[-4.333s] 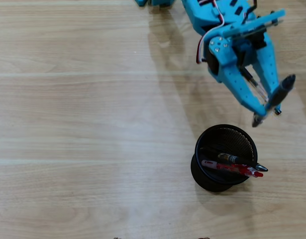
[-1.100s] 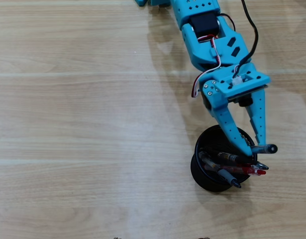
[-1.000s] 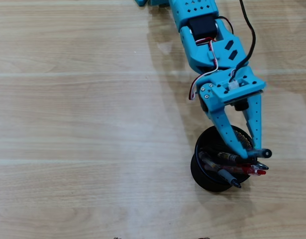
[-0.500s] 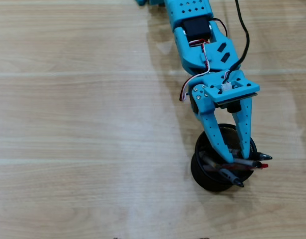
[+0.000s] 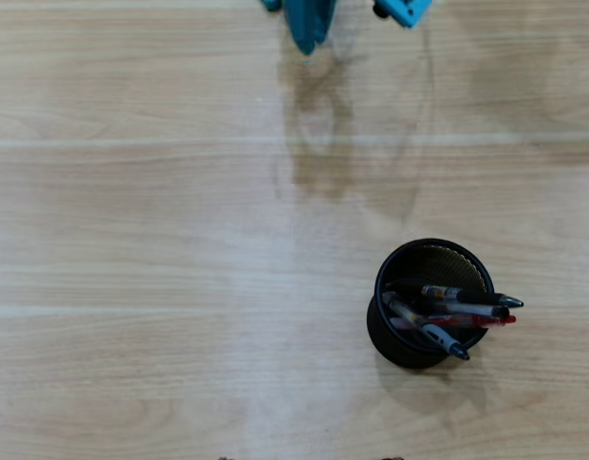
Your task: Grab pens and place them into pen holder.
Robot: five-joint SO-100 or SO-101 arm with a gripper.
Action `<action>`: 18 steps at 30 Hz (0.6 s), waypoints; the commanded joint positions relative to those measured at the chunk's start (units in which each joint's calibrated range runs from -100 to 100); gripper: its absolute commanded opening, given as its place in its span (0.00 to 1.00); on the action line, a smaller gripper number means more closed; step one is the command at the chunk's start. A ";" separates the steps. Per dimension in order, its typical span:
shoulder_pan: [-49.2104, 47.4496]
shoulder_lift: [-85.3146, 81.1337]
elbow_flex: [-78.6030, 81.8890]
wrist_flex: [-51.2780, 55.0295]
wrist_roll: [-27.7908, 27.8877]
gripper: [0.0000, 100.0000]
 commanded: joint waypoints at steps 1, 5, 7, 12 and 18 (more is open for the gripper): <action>0.99 -28.23 21.57 1.90 0.43 0.09; 0.42 -54.43 41.31 -0.60 -4.22 0.09; 1.31 -60.69 47.83 -1.11 -4.54 0.09; 3.81 -58.07 61.23 -8.76 -4.33 0.08; 7.04 -60.26 68.47 -14.09 0.53 0.09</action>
